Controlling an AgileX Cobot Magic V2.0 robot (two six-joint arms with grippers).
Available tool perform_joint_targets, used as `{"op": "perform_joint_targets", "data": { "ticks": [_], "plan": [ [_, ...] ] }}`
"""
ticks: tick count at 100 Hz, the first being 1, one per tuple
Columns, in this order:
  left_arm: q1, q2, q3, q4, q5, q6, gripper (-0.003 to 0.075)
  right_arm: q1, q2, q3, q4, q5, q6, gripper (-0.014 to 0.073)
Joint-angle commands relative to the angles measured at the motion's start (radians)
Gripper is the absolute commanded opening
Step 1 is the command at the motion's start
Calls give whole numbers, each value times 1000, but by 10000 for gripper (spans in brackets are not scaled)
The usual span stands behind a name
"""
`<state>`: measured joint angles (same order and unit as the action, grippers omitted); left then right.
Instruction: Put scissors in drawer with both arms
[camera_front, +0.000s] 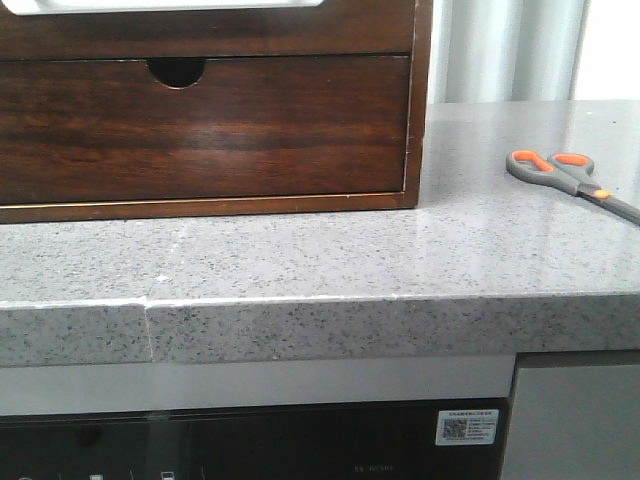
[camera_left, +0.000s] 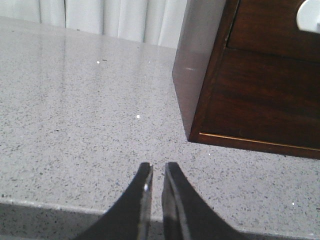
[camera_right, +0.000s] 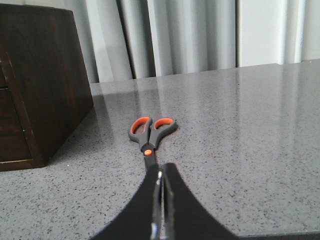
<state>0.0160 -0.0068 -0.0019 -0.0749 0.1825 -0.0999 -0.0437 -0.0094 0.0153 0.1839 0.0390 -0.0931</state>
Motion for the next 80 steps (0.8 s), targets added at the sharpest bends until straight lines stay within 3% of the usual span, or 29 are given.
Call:
{"op": "perform_joint_targets", "data": {
  "ticks": [1, 37, 64, 80],
  "plan": [
    [0, -9, -31, -5, -94, -2, 3, -6, -12, 11, -11, -73, -4, -124],
    [0, -9, -41, -9, -147, -2, 3, -6, -12, -14, -4, -63, -4, -123],
    [0, 69, -186, -9, -77, -2, 3, -6, 62, -171, -4, 140, -4, -123],
    [0, 179, -280, 5, -61, -1, 3, -6, 195, -246, -4, 166, -4, -123]
  ]
}}
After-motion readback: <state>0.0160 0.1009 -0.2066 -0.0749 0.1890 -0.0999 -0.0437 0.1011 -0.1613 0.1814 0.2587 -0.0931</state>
